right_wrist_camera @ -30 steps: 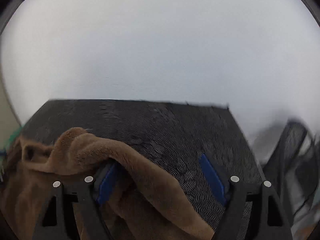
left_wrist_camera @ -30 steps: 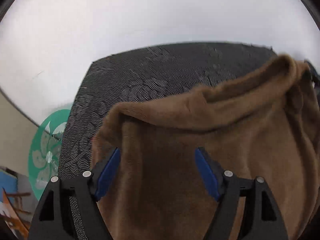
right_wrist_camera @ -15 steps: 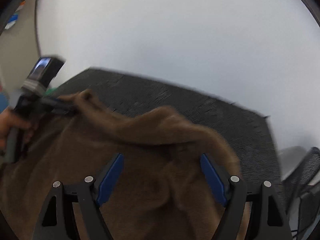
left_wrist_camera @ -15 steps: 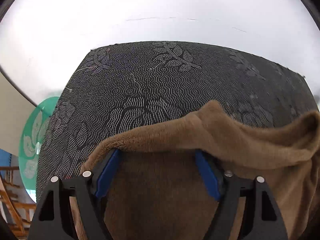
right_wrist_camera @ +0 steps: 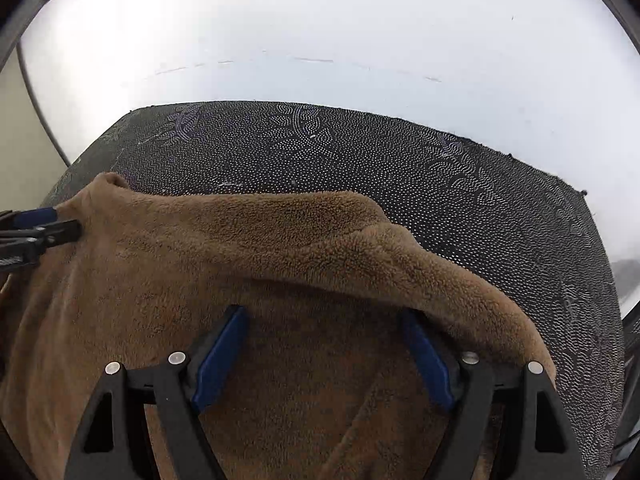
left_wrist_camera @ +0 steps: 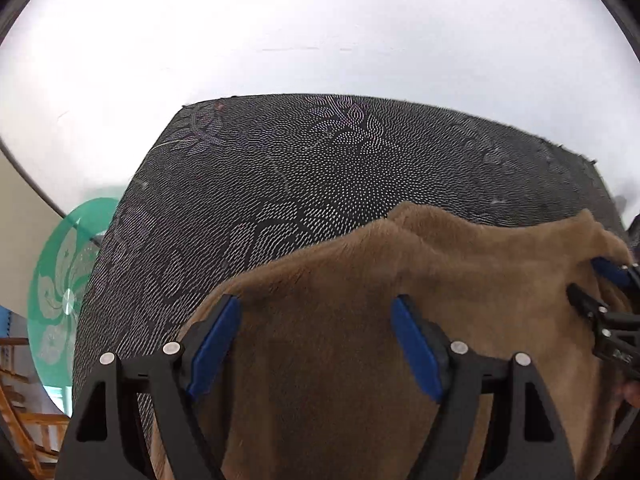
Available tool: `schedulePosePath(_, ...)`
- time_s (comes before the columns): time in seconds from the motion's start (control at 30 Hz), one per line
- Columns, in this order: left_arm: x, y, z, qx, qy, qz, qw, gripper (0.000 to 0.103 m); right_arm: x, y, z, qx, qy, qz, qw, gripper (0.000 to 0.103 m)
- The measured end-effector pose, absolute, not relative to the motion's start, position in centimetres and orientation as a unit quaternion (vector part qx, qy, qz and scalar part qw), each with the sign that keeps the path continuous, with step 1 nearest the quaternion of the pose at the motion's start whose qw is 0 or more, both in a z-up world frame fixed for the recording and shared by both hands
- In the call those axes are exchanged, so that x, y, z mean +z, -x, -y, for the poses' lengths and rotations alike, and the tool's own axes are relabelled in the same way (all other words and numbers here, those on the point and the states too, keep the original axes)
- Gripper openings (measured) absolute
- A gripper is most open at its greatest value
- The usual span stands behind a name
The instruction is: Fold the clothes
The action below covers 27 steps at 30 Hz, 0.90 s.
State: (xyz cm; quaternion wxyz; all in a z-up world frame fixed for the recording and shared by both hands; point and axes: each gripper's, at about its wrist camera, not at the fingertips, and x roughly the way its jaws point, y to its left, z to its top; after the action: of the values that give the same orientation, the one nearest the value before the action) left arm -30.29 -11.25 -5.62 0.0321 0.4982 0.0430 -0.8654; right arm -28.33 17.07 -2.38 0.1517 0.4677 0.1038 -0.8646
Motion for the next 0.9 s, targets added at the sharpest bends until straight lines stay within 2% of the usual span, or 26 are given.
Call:
schedulePosePath(0.27,-2.2,21.3,16.6,-0.877,-0.47,-0.095,0.034,0.082,3.3,20.0,-18.6,-0.872,-0.43,-0.085,0.217,0.081)
schedulePosePath(0.47,-1.5,12.4,20.8,-0.875,-0.462,-0.123,0.07,0.082,6.5,9.3,-14.9,-0.849,-0.38,-0.102,0.353,0.081)
schedulePosePath(0.6,-2.2,6.8,22.5,-0.87,-0.464,-0.144,0.08,0.083,7.2,0.8,-11.1,-0.805,-0.343,-0.14,0.464,0.082)
schedulePosePath(0.7,-3.5,3.7,22.8,-0.865,-0.471,-0.154,0.082,0.083,6.8,-6.0,-7.9,-0.779,-0.302,-0.204,0.51,0.082)
schedulePosePath(0.9,-5.8,0.3,22.5,-0.857,-0.484,-0.155,0.082,0.083,4.8,-15.1,-4.3,-0.696,-0.283,-0.272,0.602,0.082)
